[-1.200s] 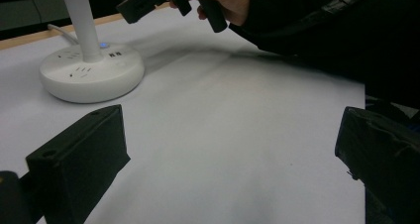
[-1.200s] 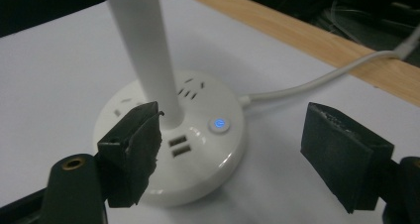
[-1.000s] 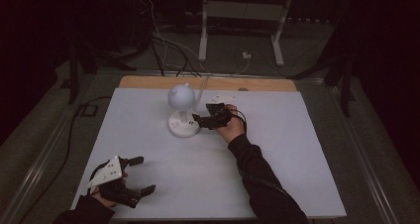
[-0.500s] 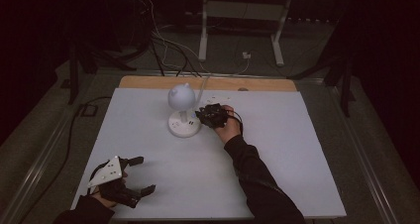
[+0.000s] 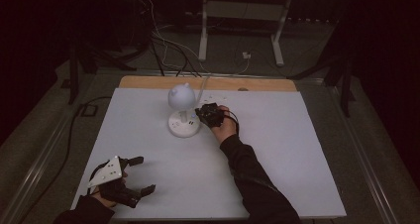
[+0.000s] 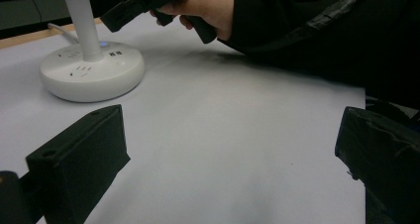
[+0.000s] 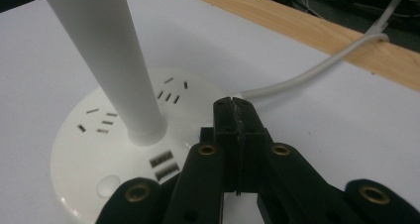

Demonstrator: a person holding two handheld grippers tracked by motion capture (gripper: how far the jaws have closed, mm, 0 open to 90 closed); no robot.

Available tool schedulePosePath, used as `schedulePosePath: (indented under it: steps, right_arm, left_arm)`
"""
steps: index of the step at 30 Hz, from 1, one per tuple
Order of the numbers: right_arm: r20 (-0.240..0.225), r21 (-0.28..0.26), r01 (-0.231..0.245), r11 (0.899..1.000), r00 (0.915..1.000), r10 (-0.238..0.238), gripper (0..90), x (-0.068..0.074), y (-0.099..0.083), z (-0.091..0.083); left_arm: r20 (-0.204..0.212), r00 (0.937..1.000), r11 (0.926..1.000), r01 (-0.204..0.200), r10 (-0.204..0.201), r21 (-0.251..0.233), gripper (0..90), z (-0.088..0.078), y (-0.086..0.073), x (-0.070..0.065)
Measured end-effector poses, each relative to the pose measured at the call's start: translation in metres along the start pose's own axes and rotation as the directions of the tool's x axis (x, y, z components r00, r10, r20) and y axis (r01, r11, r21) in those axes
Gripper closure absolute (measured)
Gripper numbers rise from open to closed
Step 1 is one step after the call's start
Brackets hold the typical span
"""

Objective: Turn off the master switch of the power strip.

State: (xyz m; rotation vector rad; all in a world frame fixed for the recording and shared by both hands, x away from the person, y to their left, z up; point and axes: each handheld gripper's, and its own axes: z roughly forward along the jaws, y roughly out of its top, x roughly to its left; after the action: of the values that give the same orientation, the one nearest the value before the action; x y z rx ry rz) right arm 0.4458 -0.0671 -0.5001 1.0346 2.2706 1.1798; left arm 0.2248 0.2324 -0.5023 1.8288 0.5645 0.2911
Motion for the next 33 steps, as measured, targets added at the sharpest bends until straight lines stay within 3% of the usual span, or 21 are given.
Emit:
schedulePosePath:
  steps: [14, 33]
  right_arm:
    - [-0.011, 0.008, -0.006, 1.000, 0.9999, 0.006, 89.8, 0.004, -0.003, 0.017]
    - [-0.021, 0.009, -0.008, 1.000, 0.9998, 0.008, 89.9, 0.003, -0.004, 0.020]
  left_arm:
    - [0.001, 1.0000, 1.0000, 0.000, 0.000, 0.002, 0.3, 0.000, 0.000, 0.000]
    - [0.000, 1.0000, 1.0000, 0.000, 0.000, 0.006, 0.3, 0.000, 0.000, 0.000]
